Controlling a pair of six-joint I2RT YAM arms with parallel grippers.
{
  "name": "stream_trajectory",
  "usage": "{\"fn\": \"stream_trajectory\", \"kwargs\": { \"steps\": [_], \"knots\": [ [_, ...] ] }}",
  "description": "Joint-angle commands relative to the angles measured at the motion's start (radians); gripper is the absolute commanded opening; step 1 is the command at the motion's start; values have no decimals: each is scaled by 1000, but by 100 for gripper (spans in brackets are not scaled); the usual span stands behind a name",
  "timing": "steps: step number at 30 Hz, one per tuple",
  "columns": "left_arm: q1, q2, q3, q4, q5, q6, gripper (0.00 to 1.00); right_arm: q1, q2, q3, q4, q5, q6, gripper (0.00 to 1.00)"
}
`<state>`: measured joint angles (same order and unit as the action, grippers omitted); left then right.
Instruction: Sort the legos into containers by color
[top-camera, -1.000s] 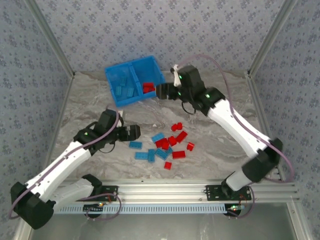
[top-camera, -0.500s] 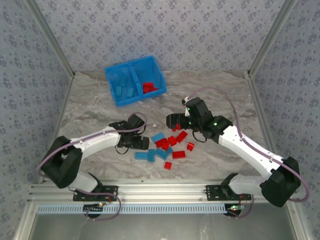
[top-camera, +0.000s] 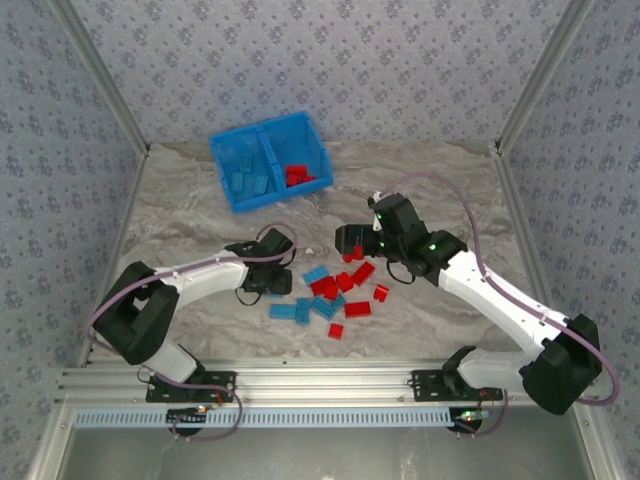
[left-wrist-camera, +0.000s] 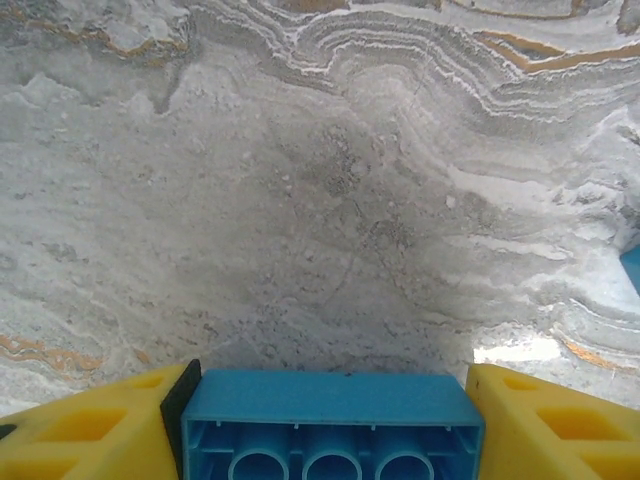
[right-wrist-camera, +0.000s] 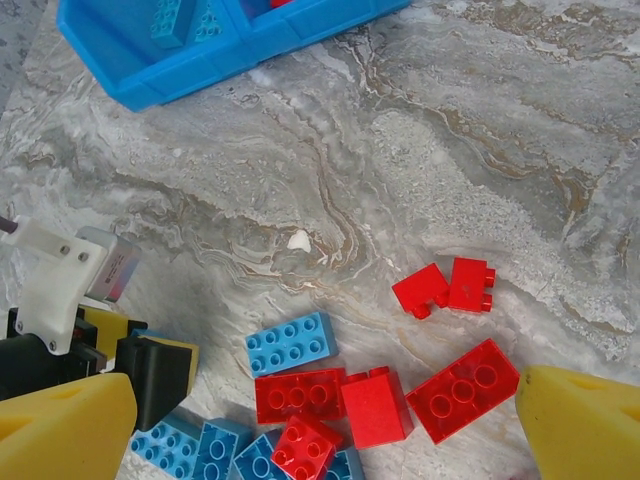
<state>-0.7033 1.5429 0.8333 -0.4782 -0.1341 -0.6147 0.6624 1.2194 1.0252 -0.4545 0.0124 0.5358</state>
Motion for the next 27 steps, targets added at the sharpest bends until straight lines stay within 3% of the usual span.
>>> {"fn": "stream_trajectory", "kwargs": {
  "steps": [1, 6, 13, 19, 27],
  "knots": [
    [-7, -53, 43, -51, -27, -8, 65, -5, -6, 38, -47, 29, 20, 100],
    [-7, -136, 143, -149, -70, 12, 64, -5, -25, 51, -67, 47, 20, 100],
    [56, -138, 427, -236, -316, 176, 65, -5, -58, 51, -73, 63, 29, 100],
    [227, 50, 663, -151, -355, 376, 66, -4, -100, 35, -87, 75, 36, 100],
    [398, 459, 1146, -242, -223, 364, 65, -5, -179, -3, -101, 97, 55, 100]
  ]
}}
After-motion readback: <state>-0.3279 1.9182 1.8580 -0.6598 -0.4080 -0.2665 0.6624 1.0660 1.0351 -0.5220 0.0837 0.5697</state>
